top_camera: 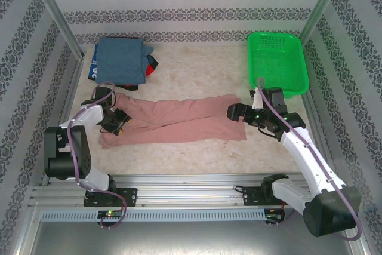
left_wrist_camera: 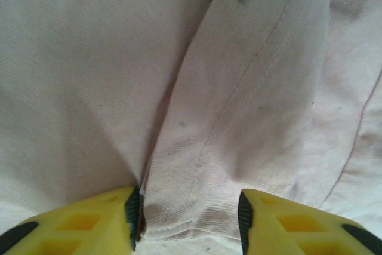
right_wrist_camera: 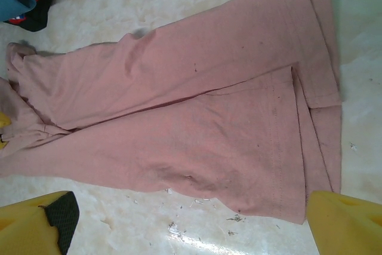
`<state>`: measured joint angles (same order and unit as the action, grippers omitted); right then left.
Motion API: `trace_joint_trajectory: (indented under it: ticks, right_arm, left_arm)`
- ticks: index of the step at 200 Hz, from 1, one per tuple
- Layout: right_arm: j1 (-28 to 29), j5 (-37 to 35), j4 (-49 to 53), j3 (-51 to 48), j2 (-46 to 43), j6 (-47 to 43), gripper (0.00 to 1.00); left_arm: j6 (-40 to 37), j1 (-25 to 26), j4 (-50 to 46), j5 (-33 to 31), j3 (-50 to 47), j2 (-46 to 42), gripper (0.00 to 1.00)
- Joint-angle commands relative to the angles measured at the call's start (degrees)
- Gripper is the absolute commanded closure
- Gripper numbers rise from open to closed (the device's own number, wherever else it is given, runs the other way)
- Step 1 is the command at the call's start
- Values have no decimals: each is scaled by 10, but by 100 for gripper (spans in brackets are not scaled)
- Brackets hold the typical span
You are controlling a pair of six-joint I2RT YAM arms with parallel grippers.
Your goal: Fold and stack the t-shirts
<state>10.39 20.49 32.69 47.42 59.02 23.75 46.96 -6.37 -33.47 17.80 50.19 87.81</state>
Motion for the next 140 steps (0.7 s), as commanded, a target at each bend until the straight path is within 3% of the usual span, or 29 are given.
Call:
trace_joint_trajectory:
  ticks: [1,49,140]
  right_arm:
    - [8,-2,-13,9,2,-6,2]
    - [7,-4,-21,6,4,-2,2]
    - [7,-11,-32,11,29,-9,2]
  left_arm:
    - [8,1,19,14,-4,-4,63]
    - [5,1,25,24,-5,-8,100]
    - [52,3,106,87,97,47,100]
